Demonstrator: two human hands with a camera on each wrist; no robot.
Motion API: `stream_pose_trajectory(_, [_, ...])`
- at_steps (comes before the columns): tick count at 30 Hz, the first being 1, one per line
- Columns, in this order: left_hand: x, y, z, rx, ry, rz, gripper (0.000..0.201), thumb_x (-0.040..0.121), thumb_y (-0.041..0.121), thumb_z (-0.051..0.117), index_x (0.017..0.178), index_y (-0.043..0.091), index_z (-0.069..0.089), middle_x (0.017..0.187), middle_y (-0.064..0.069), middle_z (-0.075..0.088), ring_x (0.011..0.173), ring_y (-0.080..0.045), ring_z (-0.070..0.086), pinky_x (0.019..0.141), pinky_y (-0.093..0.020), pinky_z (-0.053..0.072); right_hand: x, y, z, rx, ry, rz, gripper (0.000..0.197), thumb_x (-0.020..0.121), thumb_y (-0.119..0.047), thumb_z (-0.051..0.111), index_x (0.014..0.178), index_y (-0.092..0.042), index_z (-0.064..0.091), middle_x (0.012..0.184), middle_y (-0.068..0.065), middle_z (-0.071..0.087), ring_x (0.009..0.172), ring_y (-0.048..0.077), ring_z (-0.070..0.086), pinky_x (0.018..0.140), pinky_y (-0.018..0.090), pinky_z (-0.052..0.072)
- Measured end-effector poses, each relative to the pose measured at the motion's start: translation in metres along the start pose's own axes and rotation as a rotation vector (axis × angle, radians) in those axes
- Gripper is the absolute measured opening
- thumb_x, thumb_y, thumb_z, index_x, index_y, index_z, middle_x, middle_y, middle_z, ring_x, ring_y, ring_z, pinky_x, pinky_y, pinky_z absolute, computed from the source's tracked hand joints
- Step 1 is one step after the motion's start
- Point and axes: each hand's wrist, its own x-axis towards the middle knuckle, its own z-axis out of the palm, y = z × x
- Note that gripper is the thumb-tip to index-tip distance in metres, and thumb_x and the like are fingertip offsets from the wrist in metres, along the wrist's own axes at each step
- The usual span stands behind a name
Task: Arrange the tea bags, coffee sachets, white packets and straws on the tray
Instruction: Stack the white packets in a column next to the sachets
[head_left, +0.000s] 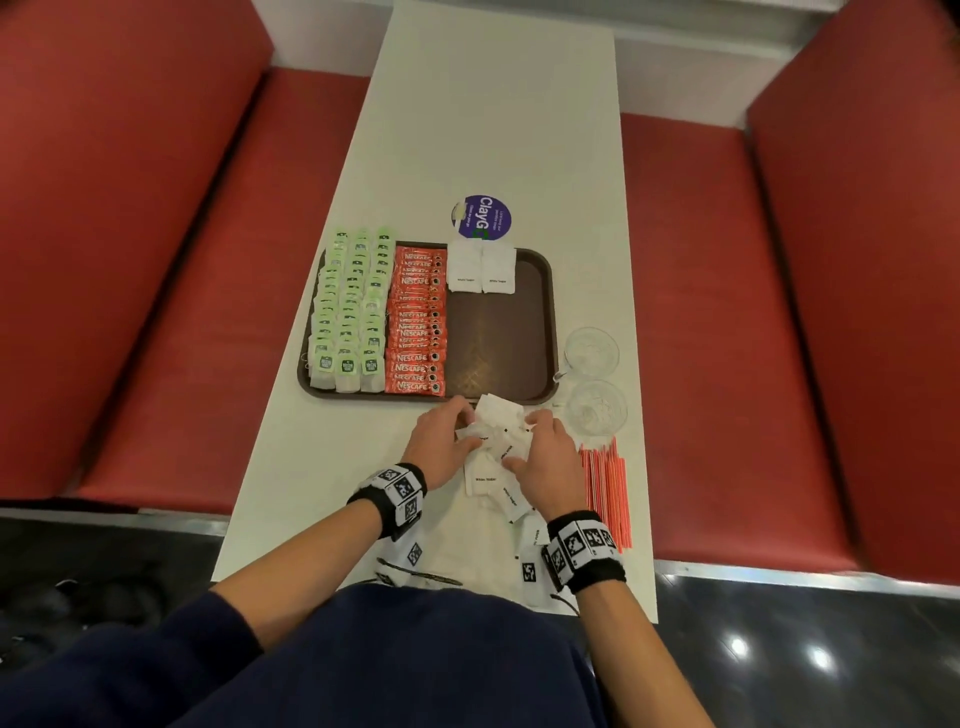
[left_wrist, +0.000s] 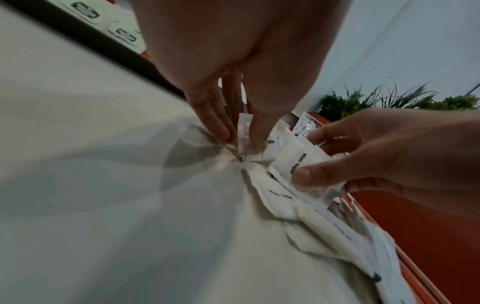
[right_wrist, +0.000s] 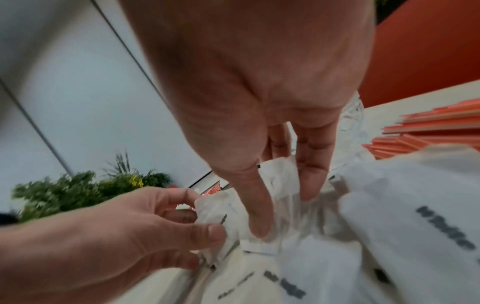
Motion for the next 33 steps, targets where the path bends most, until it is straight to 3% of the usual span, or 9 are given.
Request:
stream_pose_trajectory(5, [-0.004,0.002,-0.002,-0.074,-0.07,0.024,0.029,0.092,0.012,0.082,0.114,0.022,0.067,0.102,0.005,0.07,0.088,-0.011,0.065,0.08,-0.029,0.052,0.005,-0.001,-0.005,-0.017,-0.062,0.024,0.047,0.09,-0.027,0.088,0.13,-0.022,0.065,0.131,0.007,0.057,0.119,0.031,0.061,0.099,0.041,0.053])
stream_pose_trajectory(10, [-0.007,0.005,-0.017,-0.047,-0.103,0.085,0.034,0.098,0.016,0.076,0.132,0.014,0.072,0.122,-0.007,0.07,0.108,-0.021,0.064,0.096,-0.036,0.051,0.005,0.002,-0.015,0.018,-0.045,-0.012,0.028,0.093,-0.032,0.084,0.119,-0.028,0.072,0.117,-0.002,0.076,0.12,0.029,0.058,0.097,0.046,0.053])
stream_pose_trajectory(14, [-0.005,0.008,-0.032,-0.071,-0.121,0.098,0.024,0.1,0.014,0.068,0.124,0.016,0.072,0.111,-0.007,0.063,0.102,-0.021,0.061,0.089,-0.033,0.044,0.004,0.001,-0.037,0.161,-0.118,0.014,0.023,0.092,-0.036,0.084,0.112,-0.034,0.073,0.105,-0.008,0.074,0.11,0.025,0.066,0.091,0.044,0.056])
stream_pose_trajectory(17, [0.0,0.018,-0.043,-0.148,-0.119,0.073,0.022,0.1,0.019,0.058,0.118,0.015,0.068,0.115,-0.01,0.059,0.106,-0.026,0.061,0.093,-0.043,0.056,0.003,-0.006,-0.055,0.182,-0.159,-0.036,0.019,0.09,-0.039,0.086,0.105,-0.037,0.074,0.103,-0.01,0.073,0.105,0.023,0.067,0.086,0.041,0.055])
stream_pose_trajectory(21, [0.008,0.037,-0.055,-0.256,-0.077,0.019,0.017,0.105,0.006,0.053,0.116,0.003,0.066,0.122,-0.018,0.054,0.108,-0.034,0.063,0.09,-0.05,0.064,-0.001,-0.027,-0.083,0.273,-0.24,-0.127,0.015,0.089,-0.037,0.088,0.098,-0.035,0.076,0.097,-0.012,0.077,0.092,0.01,0.07,0.075,0.03,0.046])
stream_pose_trajectory(23, [0.014,0.041,-0.057,-0.28,-0.04,-0.033,0.019,0.102,0.009,0.052,0.111,0.003,0.068,0.116,-0.016,0.061,0.104,-0.03,0.063,0.092,-0.049,0.06,-0.002,-0.04,-0.095,0.339,-0.282,-0.163,0.015,0.089,-0.037,0.088,0.099,-0.037,0.077,0.097,-0.013,0.078,0.089,0.003,0.069,0.079,0.03,0.049])
stream_pose_trajectory(26, [0.012,0.05,-0.064,-0.553,-0.113,-0.164,0.028,0.099,0.01,0.047,0.107,-0.002,0.07,0.101,-0.012,0.07,0.093,-0.024,0.063,0.082,-0.039,0.055,0.002,-0.055,-0.102,0.438,-0.319,-0.18,0.012,0.092,-0.033,0.087,0.1,-0.033,0.079,0.1,-0.012,0.081,0.093,0.008,0.076,0.088,0.039,0.061])
stream_pose_trajectory(30, [0.006,0.053,-0.069,-1.012,-0.238,-0.292,0.037,0.106,0.034,0.048,0.114,0.004,0.067,0.105,-0.018,0.071,0.099,-0.033,0.07,0.08,-0.044,0.061,0.01,-0.066,-0.095,0.439,-0.262,-0.163,0.011,0.091,-0.032,0.087,0.099,-0.031,0.08,0.096,-0.012,0.081,0.09,0.009,0.076,0.085,0.037,0.06])
stream_pose_trajectory(33, [0.002,0.05,-0.077,-1.055,-0.32,-0.312,0.048,0.104,0.057,0.058,0.117,0.012,0.065,0.113,-0.016,0.075,0.105,-0.031,0.074,0.091,-0.053,0.063,0.013,-0.075,-0.081,0.397,-0.219,-0.125,0.015,0.088,-0.036,0.09,0.097,-0.032,0.079,0.091,-0.014,0.079,0.085,0.006,0.072,0.077,0.029,0.053])
